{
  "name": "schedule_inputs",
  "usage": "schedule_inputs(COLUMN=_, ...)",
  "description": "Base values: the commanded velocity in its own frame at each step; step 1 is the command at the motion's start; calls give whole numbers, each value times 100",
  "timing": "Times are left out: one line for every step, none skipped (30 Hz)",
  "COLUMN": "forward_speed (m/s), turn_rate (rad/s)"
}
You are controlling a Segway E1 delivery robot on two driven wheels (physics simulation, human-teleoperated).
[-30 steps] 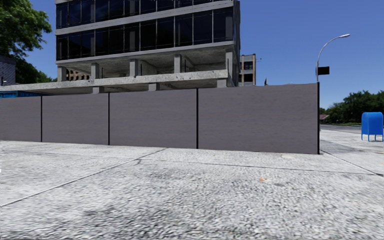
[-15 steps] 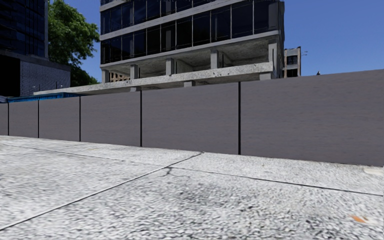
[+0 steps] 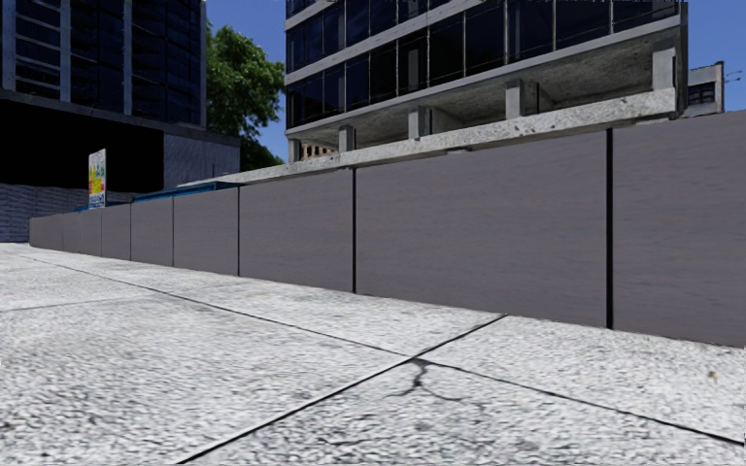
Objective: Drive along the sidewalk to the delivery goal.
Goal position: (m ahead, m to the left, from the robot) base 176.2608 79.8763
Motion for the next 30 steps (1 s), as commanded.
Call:
schedule_inputs(forward_speed=189, turn_rate=57)
schedule_inputs(forward_speed=189, turn_rate=57)
schedule_inputs(forward_speed=189, turn_rate=57)
schedule_inputs(forward_speed=189, turn_rate=57)
schedule_inputs(forward_speed=189, turn_rate=57)
schedule_inputs(forward_speed=189, turn_rate=57)
schedule_inputs(forward_speed=191, turn_rate=57)
schedule_inputs(forward_speed=200, turn_rate=57)
schedule_inputs(forward_speed=200, turn_rate=57)
schedule_inputs(forward_speed=200, turn_rate=57)
schedule_inputs(forward_speed=200, turn_rate=57)
schedule_inputs(forward_speed=200, turn_rate=57)
schedule_inputs(forward_speed=200, turn_rate=57)
schedule_inputs(forward_speed=200, turn_rate=57)
schedule_inputs(forward_speed=200, turn_rate=57)
schedule_inputs(forward_speed=200, turn_rate=57)
schedule_inputs(forward_speed=200, turn_rate=57)
schedule_inputs(forward_speed=200, turn_rate=57)
schedule_inputs(forward_speed=200, turn_rate=57)
schedule_inputs(forward_speed=200, turn_rate=57)
schedule_inputs(forward_speed=200, turn_rate=57)
schedule_inputs(forward_speed=200, turn_rate=57)
schedule_inputs(forward_speed=200, turn_rate=57)
schedule_inputs(forward_speed=200, turn_rate=57)
schedule_inputs(forward_speed=200, turn_rate=57)
schedule_inputs(forward_speed=200, turn_rate=57)
schedule_inputs(forward_speed=200, turn_rate=57)
schedule_inputs(forward_speed=200, turn_rate=57)
schedule_inputs(forward_speed=200, turn_rate=57)
schedule_inputs(forward_speed=200, turn_rate=56)
